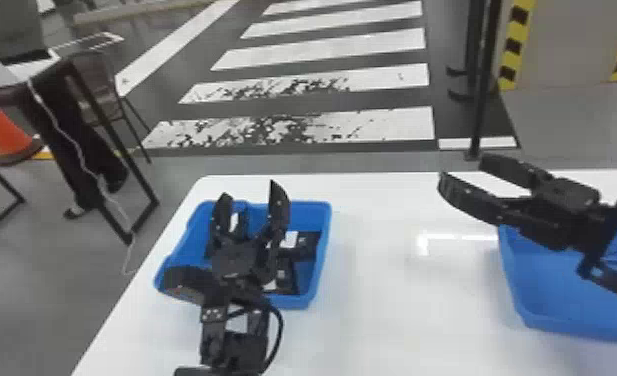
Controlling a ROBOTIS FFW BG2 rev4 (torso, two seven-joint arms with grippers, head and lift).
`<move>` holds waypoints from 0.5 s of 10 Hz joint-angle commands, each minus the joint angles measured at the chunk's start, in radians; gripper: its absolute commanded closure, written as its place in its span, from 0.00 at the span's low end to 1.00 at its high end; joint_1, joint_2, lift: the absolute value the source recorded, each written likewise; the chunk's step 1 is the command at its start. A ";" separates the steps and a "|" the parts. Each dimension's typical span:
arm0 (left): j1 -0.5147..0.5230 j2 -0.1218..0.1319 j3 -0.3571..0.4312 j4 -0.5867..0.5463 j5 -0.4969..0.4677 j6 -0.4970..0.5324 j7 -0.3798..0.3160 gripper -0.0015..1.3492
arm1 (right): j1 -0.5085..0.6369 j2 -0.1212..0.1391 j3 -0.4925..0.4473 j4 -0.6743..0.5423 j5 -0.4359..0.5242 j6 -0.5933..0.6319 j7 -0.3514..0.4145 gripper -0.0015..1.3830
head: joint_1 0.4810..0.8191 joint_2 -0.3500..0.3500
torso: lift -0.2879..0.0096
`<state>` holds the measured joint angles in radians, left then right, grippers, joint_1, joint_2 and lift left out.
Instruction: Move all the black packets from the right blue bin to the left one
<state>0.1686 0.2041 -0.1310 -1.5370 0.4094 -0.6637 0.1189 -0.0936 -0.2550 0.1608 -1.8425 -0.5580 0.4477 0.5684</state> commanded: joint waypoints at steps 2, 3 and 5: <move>0.096 -0.012 0.003 -0.143 -0.003 -0.016 0.001 0.10 | 0.128 0.022 -0.119 -0.063 -0.004 -0.092 -0.015 0.06 | 0.48 0.83 | 0.40; 0.123 -0.020 0.011 -0.172 -0.017 -0.014 0.004 0.10 | 0.199 0.031 -0.171 -0.125 0.014 -0.094 -0.044 0.06 | 0.48 0.81 | 0.40; 0.177 -0.038 0.021 -0.214 -0.064 -0.014 0.004 0.10 | 0.285 0.043 -0.229 -0.196 0.111 -0.094 -0.065 0.06 | 0.54 0.74 | 0.40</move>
<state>0.3284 0.1722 -0.1124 -1.7373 0.3578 -0.6764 0.1227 0.1696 -0.2147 -0.0545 -2.0195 -0.4782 0.3524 0.5017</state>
